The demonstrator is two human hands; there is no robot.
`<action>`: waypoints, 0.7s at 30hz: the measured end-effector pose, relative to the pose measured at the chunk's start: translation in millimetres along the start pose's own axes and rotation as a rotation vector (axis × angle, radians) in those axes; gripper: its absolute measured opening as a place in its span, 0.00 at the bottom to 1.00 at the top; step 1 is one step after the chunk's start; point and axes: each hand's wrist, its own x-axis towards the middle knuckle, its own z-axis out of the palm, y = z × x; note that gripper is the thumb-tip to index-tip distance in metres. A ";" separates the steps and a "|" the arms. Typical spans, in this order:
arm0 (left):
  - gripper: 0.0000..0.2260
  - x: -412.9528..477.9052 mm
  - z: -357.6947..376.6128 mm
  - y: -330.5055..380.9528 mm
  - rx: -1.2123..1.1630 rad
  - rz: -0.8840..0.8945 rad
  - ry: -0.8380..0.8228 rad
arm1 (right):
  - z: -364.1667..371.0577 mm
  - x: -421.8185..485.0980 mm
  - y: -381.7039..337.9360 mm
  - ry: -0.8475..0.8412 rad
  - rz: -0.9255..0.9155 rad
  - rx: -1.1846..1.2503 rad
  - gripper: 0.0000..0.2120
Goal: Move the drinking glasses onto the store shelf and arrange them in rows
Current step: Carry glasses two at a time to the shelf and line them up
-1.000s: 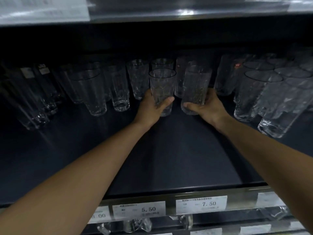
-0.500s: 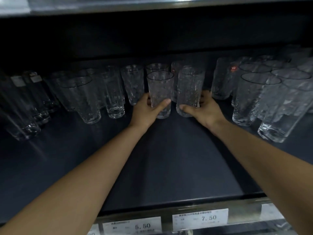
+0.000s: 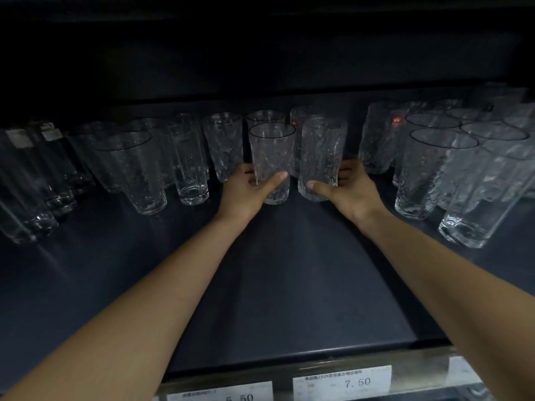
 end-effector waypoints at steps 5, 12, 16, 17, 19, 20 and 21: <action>0.19 1.1 -0.9 -2.2 0.004 0.046 -0.016 | -0.8 -0.8 -0.6 0.008 -0.012 0.025 0.28; 0.14 -0.3 -0.4 -1.6 -0.018 0.075 -0.027 | -0.5 1.8 0.0 0.017 -0.018 -0.021 0.28; 0.12 -0.5 -0.8 -1.4 -0.030 0.082 -0.034 | -1.0 0.9 0.2 0.025 -0.010 -0.013 0.29; 0.12 -0.5 -1.0 -1.9 -0.038 0.082 -0.036 | -0.9 0.9 0.5 0.033 -0.005 -0.008 0.29; 0.13 -0.3 -0.9 -2.6 -0.051 0.077 -0.041 | -0.8 1.6 1.4 0.047 0.003 -0.002 0.28; 0.13 -0.1 -0.7 -2.8 -0.055 0.073 -0.040 | -0.7 2.6 2.2 0.051 0.005 0.000 0.28; 0.13 0.0 -0.5 -2.7 -0.055 0.070 -0.038 | -0.4 3.1 2.7 0.052 0.008 0.003 0.29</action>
